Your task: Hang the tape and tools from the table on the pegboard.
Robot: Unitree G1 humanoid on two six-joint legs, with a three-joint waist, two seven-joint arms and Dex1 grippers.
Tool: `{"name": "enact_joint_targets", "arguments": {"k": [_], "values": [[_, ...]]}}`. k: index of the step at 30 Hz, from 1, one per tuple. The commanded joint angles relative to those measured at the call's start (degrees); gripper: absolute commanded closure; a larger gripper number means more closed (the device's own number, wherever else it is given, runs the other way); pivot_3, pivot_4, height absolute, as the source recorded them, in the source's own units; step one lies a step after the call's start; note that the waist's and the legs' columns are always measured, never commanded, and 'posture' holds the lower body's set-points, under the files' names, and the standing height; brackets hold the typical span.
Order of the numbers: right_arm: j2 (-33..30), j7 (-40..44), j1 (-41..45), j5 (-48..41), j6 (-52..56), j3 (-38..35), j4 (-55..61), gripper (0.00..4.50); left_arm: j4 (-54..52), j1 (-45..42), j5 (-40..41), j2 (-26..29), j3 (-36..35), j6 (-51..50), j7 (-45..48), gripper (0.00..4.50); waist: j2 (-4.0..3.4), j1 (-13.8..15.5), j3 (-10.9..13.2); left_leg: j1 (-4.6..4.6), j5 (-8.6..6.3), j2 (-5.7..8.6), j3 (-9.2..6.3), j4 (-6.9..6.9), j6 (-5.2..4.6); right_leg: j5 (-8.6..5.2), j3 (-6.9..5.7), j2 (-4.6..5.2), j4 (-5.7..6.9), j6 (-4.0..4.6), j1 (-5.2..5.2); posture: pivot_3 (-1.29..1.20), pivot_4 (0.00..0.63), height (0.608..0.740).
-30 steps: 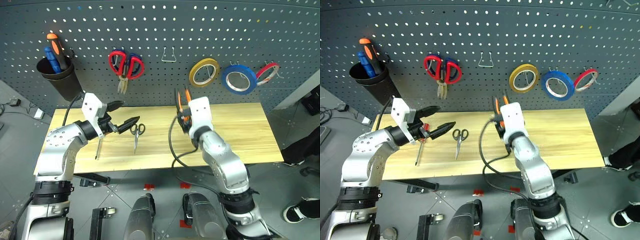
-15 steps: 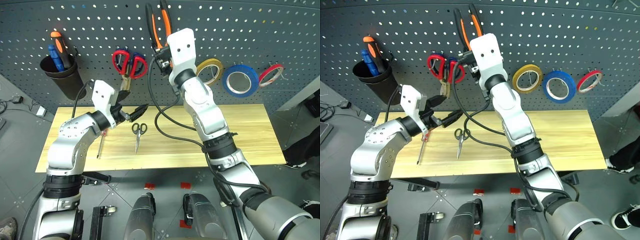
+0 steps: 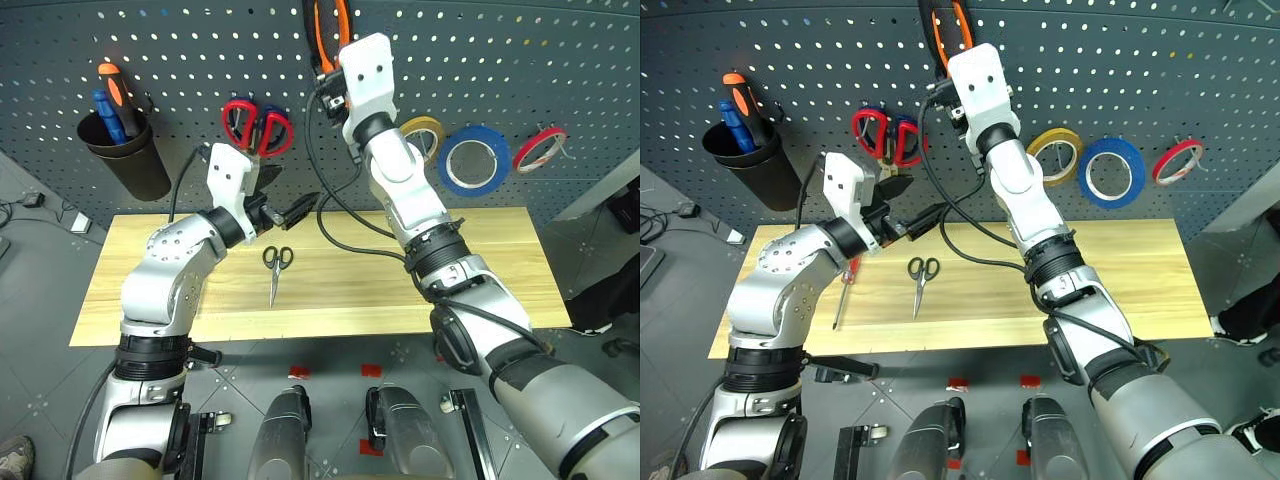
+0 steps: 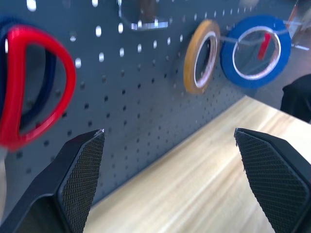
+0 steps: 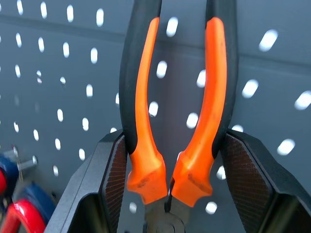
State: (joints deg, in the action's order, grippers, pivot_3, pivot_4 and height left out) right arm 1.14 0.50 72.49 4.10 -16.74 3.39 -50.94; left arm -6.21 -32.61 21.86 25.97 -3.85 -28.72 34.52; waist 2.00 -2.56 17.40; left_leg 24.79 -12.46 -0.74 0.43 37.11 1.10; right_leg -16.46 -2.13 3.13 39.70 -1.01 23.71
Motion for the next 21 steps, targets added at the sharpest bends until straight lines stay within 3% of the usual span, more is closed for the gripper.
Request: {"name": "enact_joint_targets", "arguments": {"k": [1, 8, 20, 21], "values": [[-1.06, -1.67, 3.98, 0.43, -5.14, -1.45, -3.99, 1.89, 0.65, -1.47, -1.08, -0.73, 0.6, 2.44, -0.11, 0.0, 0.0, -0.01, 0.0, 0.0, 0.0, 0.0, 0.0, 0.0, 0.0, 0.0, 0.0, 0.0, 0.01, 0.0, 0.0, 0.0, 0.284, 0.74], [-1.1, -2.38, 0.43, 1.12, -6.6, -1.13, -4.24, 1.89, 0.9, -0.97, -1.51, -1.28, 0.62, 2.79, -0.1, 0.0, 0.0, 0.35, 0.01, -0.02, 0.09, 0.0, -0.08, 0.06, 0.03, 0.0, -0.03, 0.01, 0.21, 0.01, 0.0, 0.0, 0.293, 0.74], [0.18, 0.33, -7.06, -2.12, 2.8, -2.23, 5.92, 1.89, 3.0, 2.5, -5.79, -0.79, 1.33, 4.1, -2.14, 0.0, -0.04, 0.68, 0.06, 0.0, 0.1, 0.01, -0.09, -0.04, 0.05, 0.0, -0.05, 0.02, 0.1, 0.02, 0.01, -0.01, 0.294, 0.74], [0.39, 1.38, -8.22, -3.24, 4.98, -2.55, 8.01, 1.54, 3.46, 3.1, -6.27, -0.67, 1.53, 3.78, -2.33, 0.0, -0.04, 0.67, 0.06, 0.0, 0.1, 0.01, -0.08, -0.04, 0.05, 0.0, -0.04, 0.02, 0.08, 0.02, 0.01, -0.01, 0.294, 0.74]]}}
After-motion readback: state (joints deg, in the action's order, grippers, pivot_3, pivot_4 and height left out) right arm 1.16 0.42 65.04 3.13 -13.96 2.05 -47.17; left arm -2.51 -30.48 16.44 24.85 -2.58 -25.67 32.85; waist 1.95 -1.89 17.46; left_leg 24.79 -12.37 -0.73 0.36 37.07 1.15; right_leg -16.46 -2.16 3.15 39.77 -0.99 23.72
